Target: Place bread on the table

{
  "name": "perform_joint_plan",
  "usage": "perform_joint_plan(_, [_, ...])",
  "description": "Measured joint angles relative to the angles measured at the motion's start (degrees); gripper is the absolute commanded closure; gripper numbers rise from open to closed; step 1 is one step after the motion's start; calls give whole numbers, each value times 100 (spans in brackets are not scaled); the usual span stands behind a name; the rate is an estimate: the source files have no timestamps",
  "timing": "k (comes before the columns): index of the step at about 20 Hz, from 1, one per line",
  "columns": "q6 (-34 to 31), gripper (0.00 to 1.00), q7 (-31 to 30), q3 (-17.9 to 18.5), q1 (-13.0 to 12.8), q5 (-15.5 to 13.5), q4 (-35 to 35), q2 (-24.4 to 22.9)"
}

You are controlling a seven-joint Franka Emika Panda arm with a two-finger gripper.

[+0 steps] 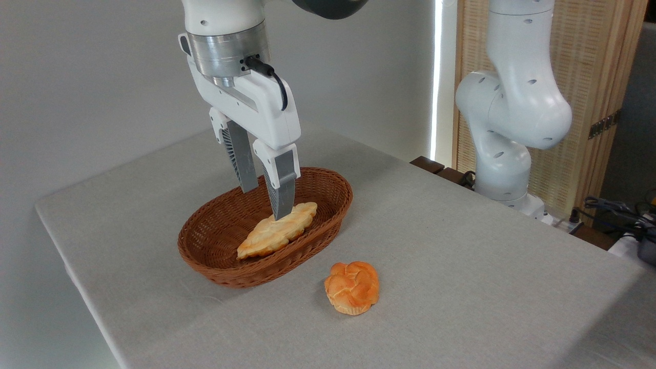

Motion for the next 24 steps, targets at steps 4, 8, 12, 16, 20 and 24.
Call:
perform_joint_plan(4, [0,0,0,-6,-1,0,0,0])
perform_joint_plan(8, [0,0,0,-6,-1,0,0,0])
perform_joint_plan(12, [0,0,0,-6,-1,0,0,0])
perform_joint_plan(16, [0,0,0,-6,-1,0,0,0])
perform_joint_plan(20, [0,0,0,-5,1,0,9,-2])
perform_joint_plan(24, [0,0,-11,11,9,-84,27,-25])
